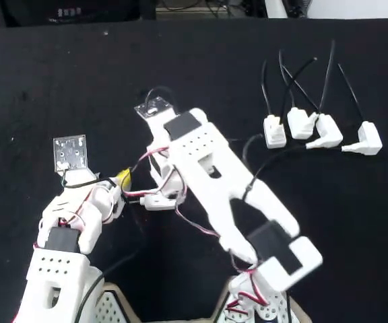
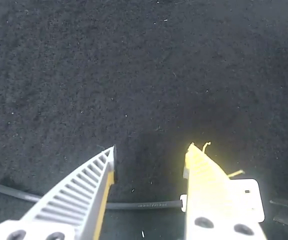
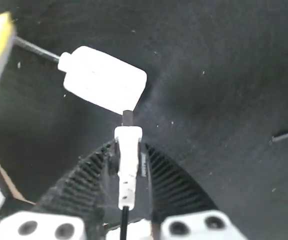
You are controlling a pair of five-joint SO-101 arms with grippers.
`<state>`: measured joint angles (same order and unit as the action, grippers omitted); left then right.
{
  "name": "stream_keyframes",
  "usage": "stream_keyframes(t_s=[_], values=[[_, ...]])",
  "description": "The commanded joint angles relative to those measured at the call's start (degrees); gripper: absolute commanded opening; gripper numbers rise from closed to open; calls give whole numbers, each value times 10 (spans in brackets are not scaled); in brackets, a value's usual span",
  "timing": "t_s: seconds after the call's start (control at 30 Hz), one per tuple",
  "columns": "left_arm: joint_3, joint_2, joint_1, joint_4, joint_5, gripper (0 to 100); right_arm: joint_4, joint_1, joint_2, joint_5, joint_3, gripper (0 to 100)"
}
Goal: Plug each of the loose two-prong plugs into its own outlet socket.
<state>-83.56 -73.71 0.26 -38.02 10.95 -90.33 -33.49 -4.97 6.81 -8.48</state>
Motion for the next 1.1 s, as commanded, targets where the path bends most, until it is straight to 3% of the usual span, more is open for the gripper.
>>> stream_keyframes(t_s=[0.0,0.5,1.07], values=[[16,-4,0,-1,2,224,-37,-11,-38,76,69,15],[16,-1,-12,-1,4,223,-104,-12,-196,135,231,12],[17,-5,-211,32,99,223,-105,-55,-199,155,228,15]])
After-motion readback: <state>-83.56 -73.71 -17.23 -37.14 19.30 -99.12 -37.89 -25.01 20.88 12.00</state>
